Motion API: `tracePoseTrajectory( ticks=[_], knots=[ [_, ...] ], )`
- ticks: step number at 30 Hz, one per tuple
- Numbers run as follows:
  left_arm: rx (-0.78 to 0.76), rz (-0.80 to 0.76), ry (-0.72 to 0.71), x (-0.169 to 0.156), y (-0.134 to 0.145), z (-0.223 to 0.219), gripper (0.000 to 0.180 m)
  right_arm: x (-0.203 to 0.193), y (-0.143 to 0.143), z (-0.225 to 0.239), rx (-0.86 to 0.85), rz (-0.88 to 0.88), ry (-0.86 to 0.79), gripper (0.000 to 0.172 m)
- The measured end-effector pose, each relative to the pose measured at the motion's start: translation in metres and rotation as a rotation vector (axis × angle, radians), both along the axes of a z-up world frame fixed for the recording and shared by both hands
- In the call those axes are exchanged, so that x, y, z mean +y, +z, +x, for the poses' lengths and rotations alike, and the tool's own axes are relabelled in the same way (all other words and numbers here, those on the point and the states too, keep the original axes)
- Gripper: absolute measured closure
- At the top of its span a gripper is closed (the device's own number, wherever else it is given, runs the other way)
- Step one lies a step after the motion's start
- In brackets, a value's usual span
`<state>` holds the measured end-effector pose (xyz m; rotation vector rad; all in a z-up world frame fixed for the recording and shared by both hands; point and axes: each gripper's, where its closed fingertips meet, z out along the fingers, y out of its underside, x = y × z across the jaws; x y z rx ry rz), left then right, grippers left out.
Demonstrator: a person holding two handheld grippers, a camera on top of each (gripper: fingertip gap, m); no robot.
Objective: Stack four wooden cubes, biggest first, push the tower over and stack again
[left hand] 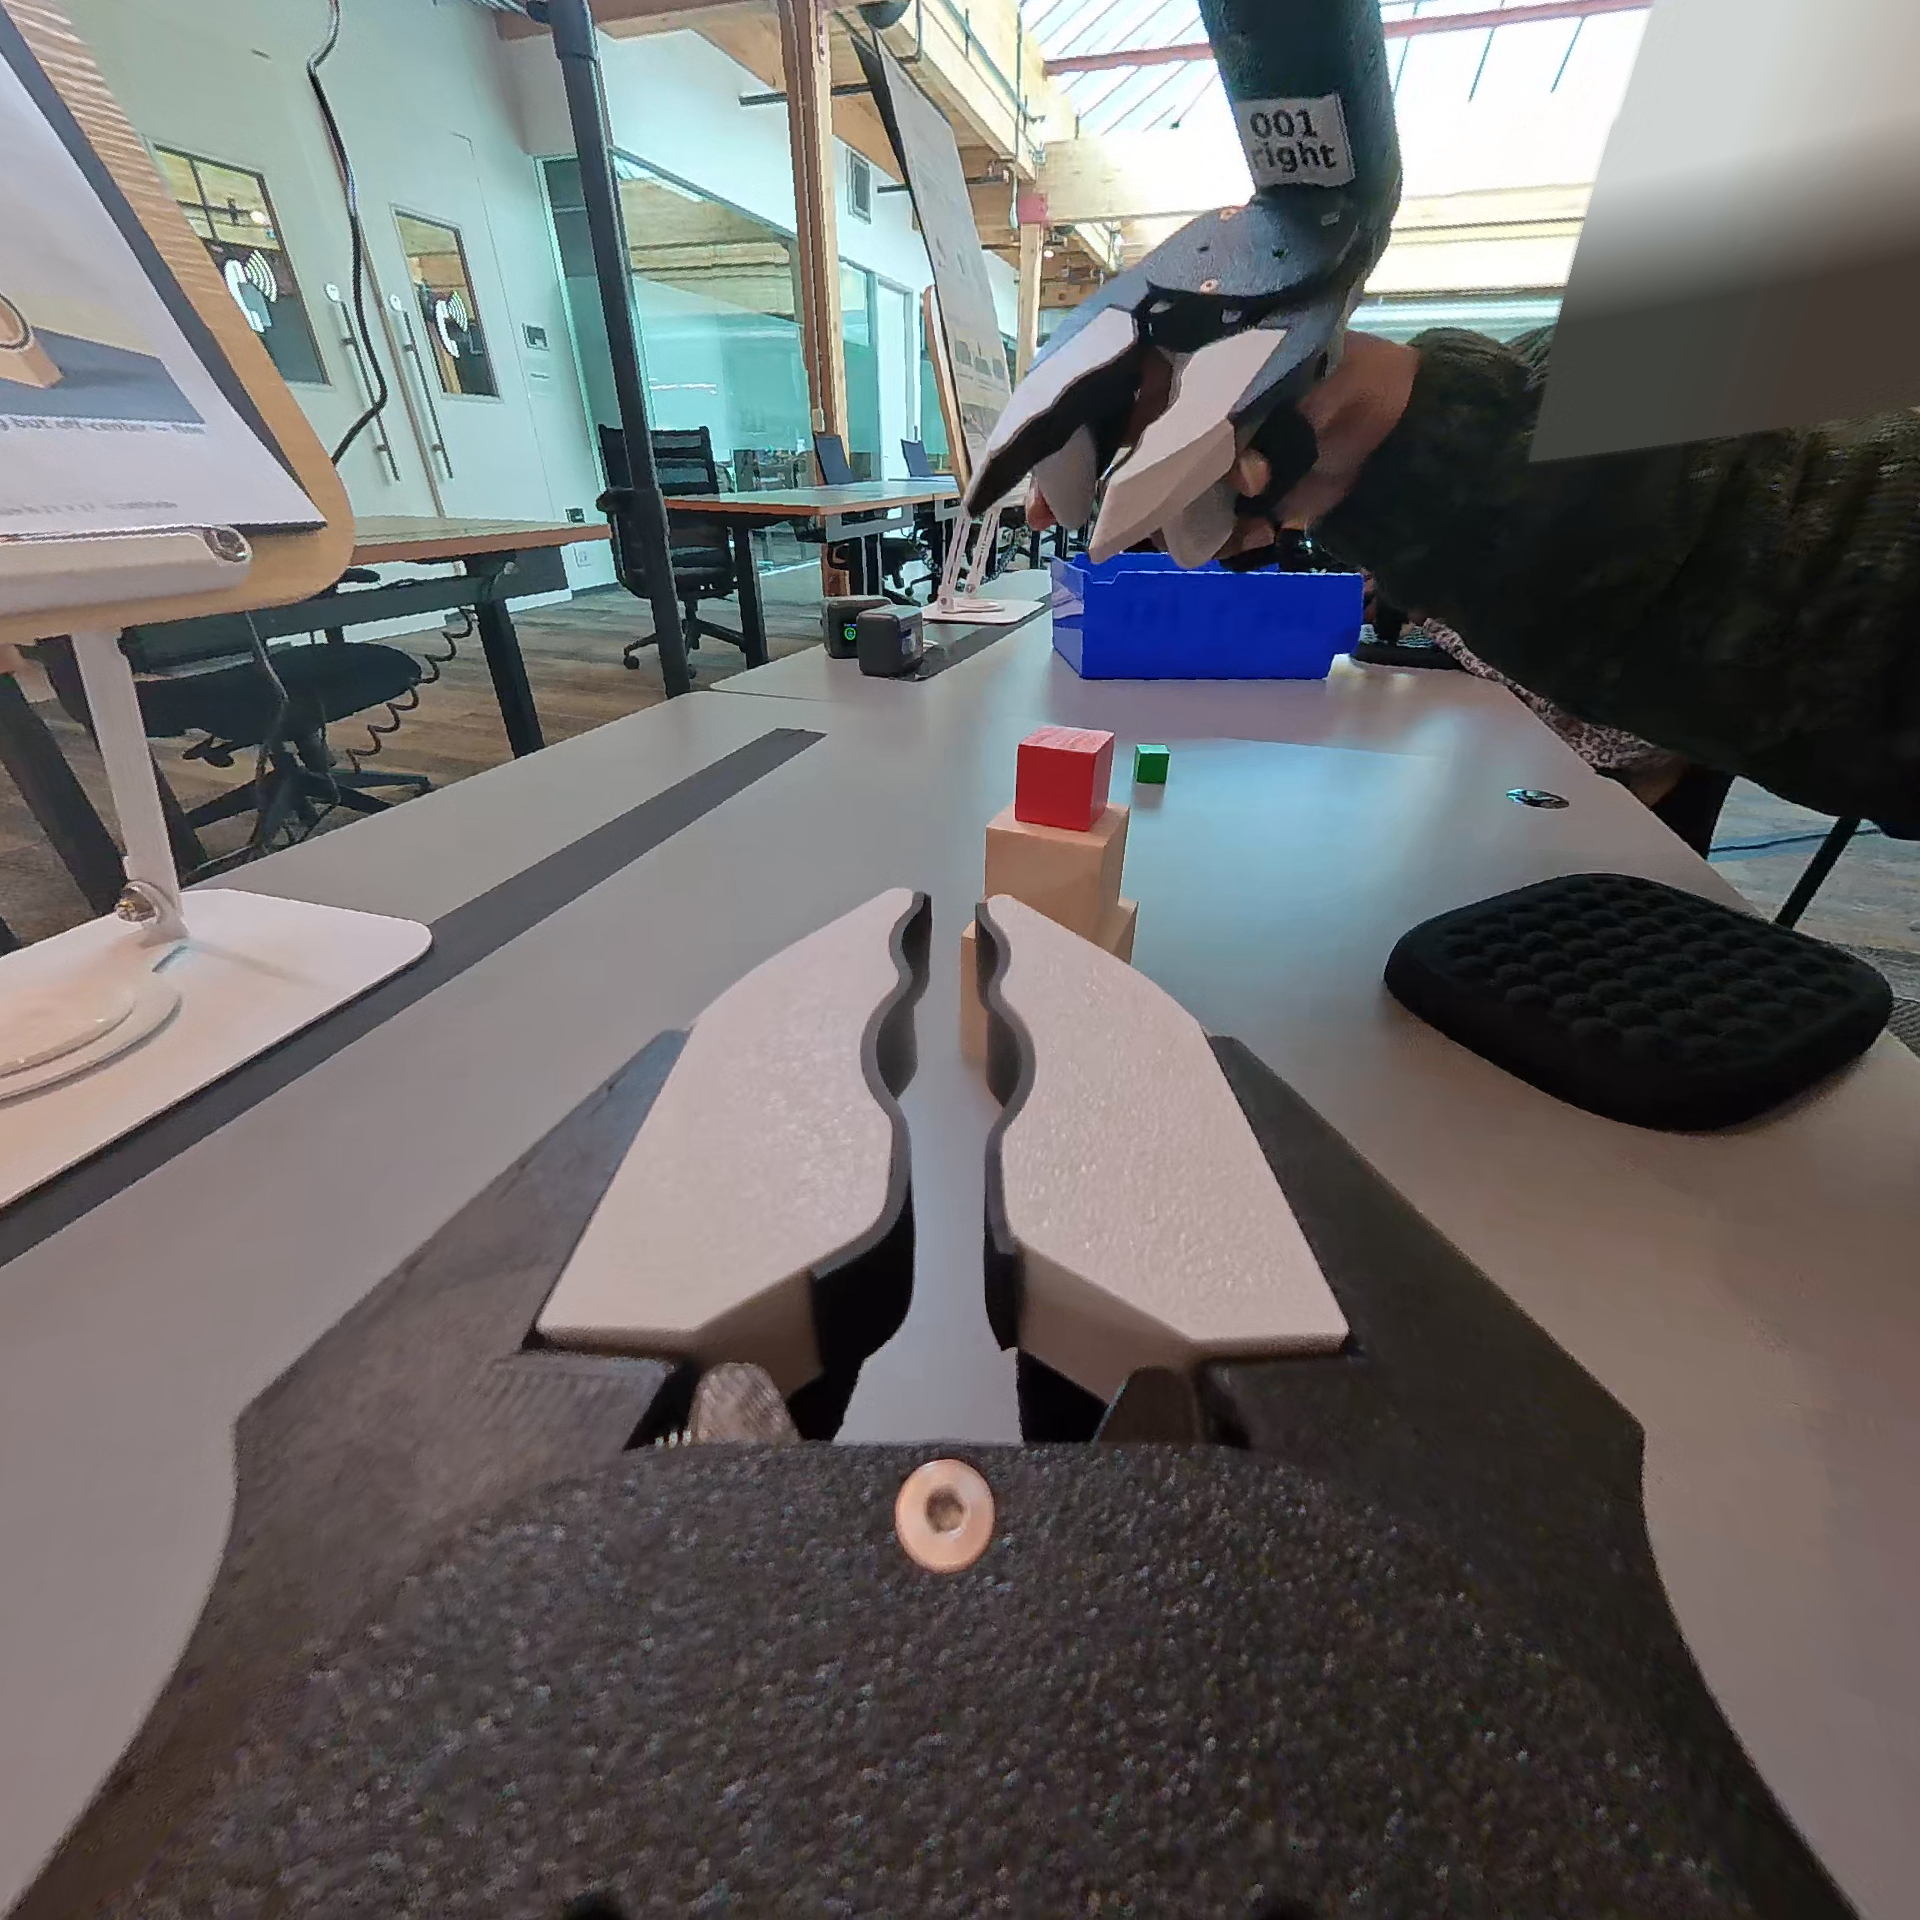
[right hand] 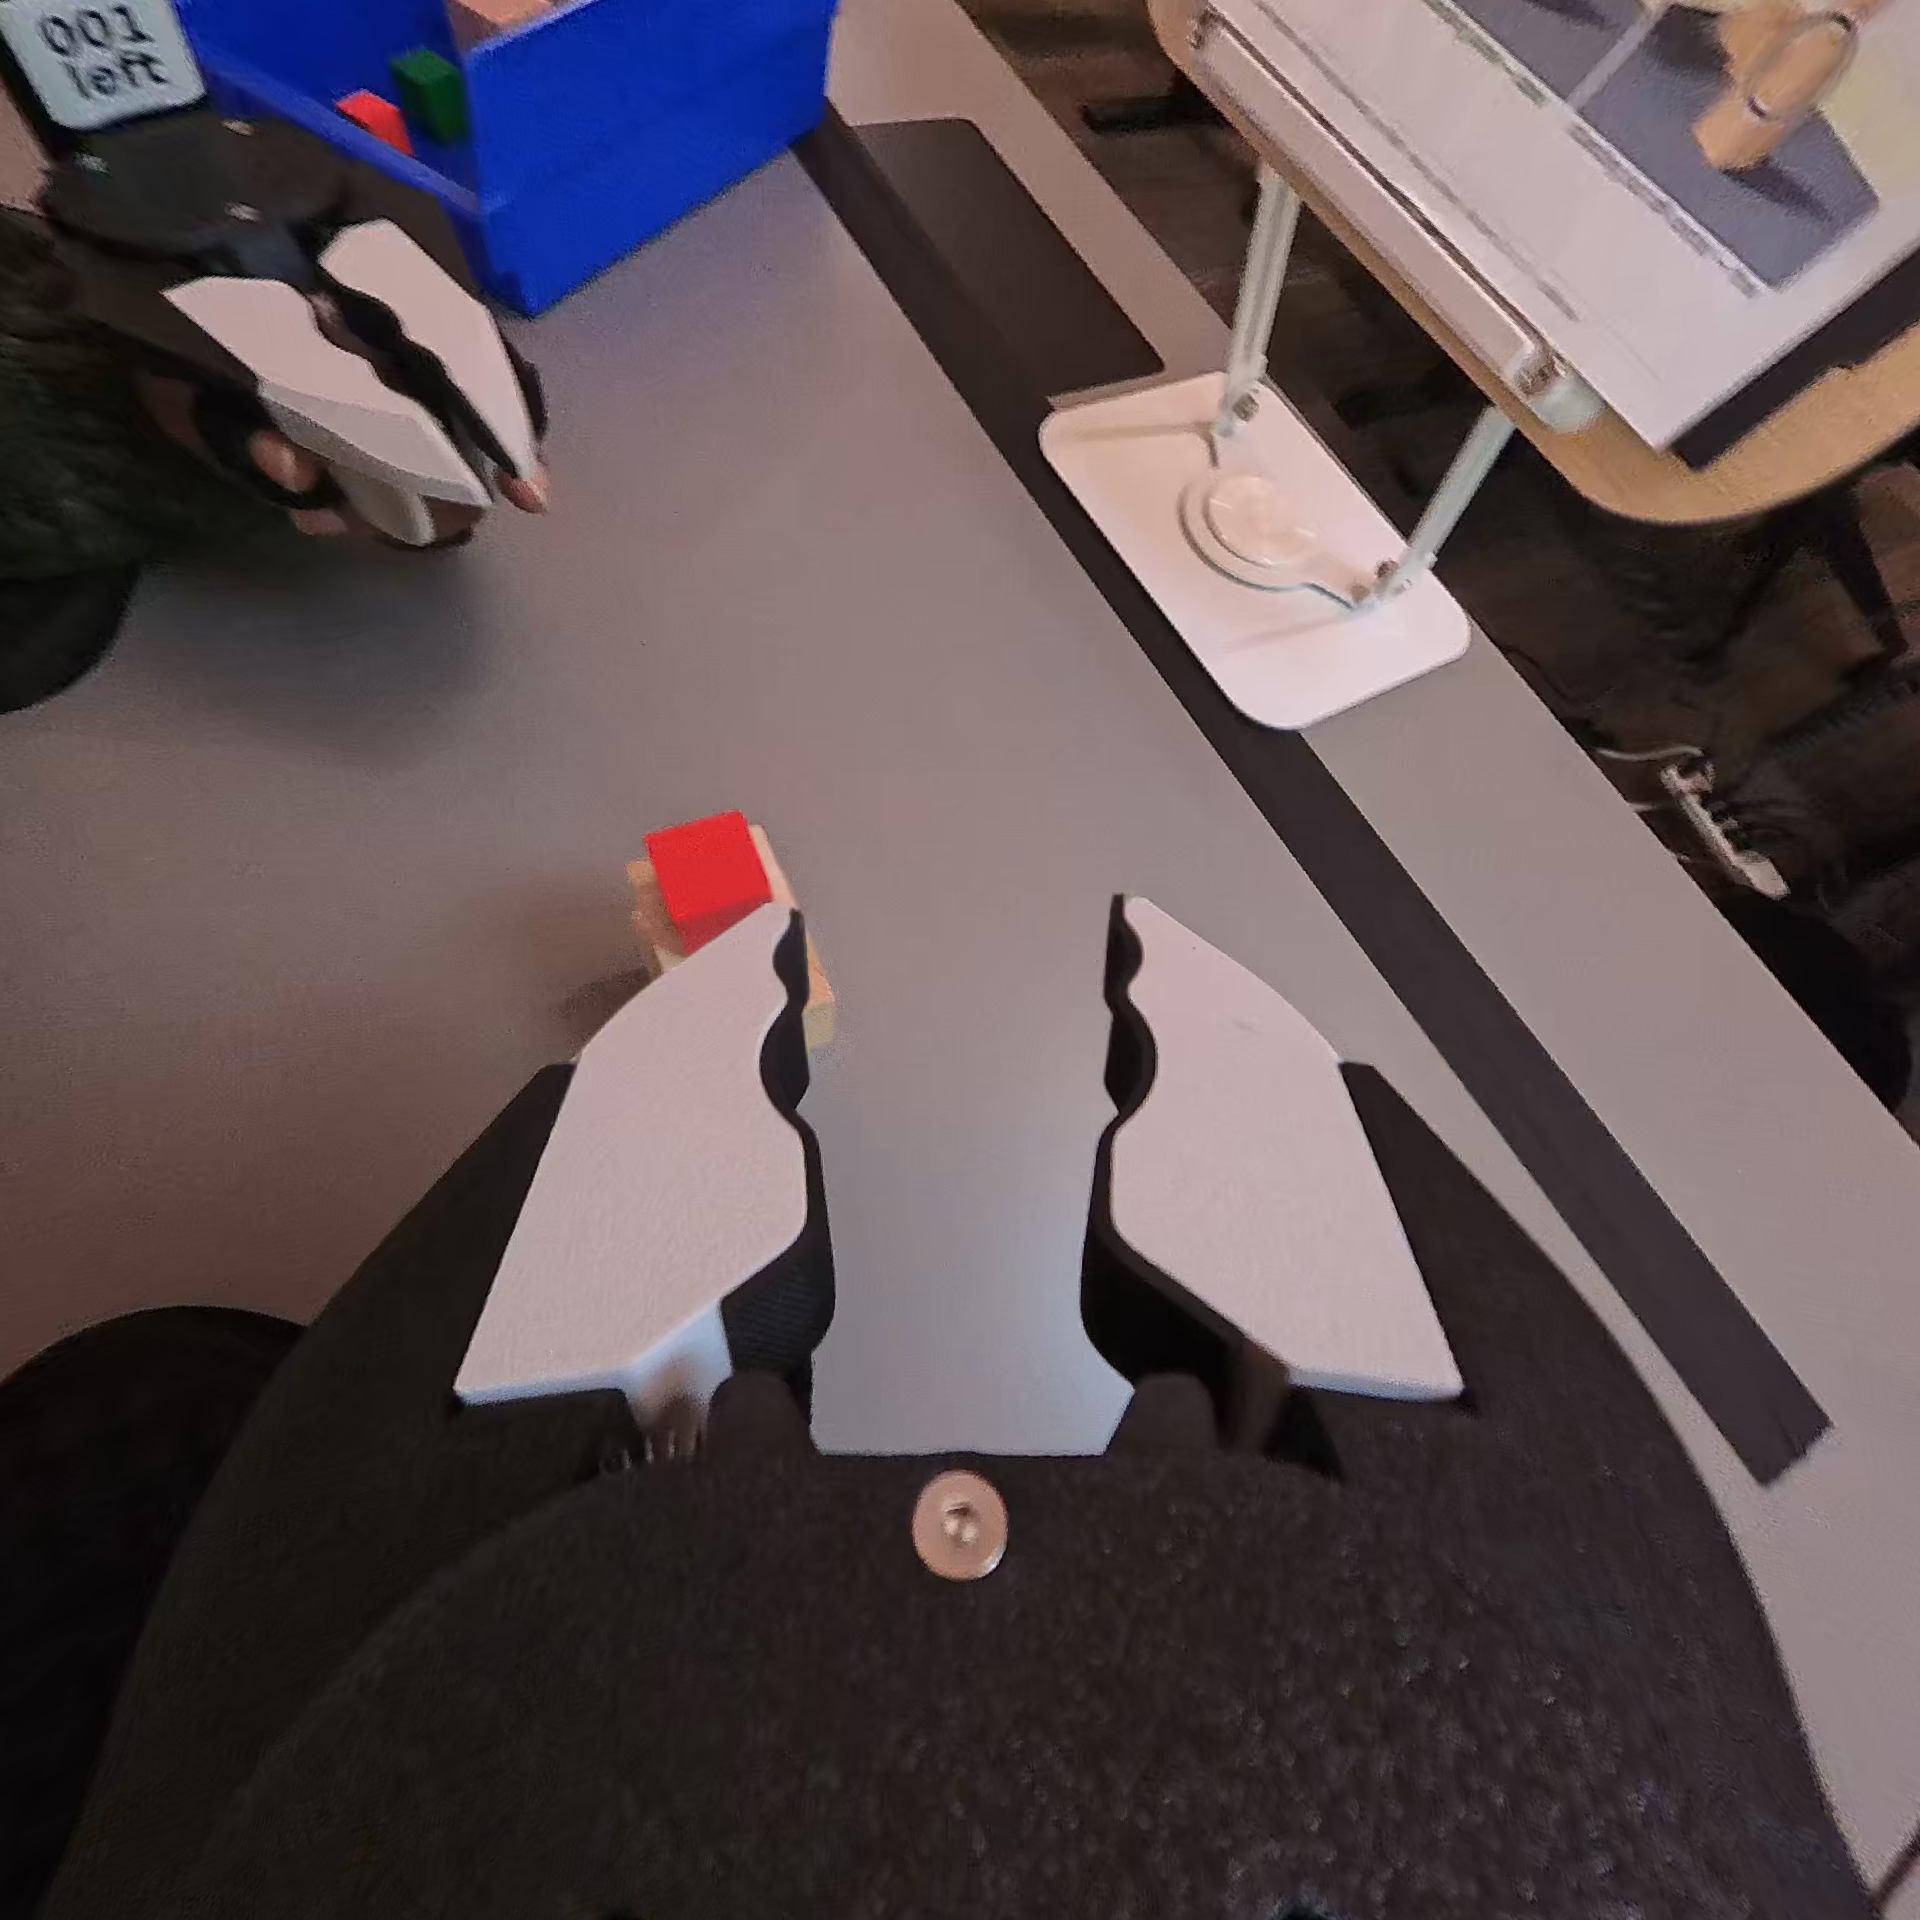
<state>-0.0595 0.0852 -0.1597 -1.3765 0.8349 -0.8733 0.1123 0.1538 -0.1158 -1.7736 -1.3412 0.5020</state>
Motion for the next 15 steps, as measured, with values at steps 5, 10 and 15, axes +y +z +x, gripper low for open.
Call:
tracePoseTrajectory(
  ticks=[5, 10, 15],
  knots=[
    [0.012, -0.002, -0.006, -0.001, -0.002, 0.001, 0.173, 0.014, -0.011, 0.033, 0.025, 0.041, -0.131, 0.104],
    [-0.011, -0.016, 0.003, 0.001, 0.000, -0.003, 0.174, 0.016, -0.021, 0.076, 0.053, 0.035, -0.227, 0.105],
    [-0.208, -0.102, 0.037, 0.015, 0.019, -0.031, 0.174, 0.016, -0.062, 0.151, -0.043, -0.024, -0.376, 0.102]
  ],
)
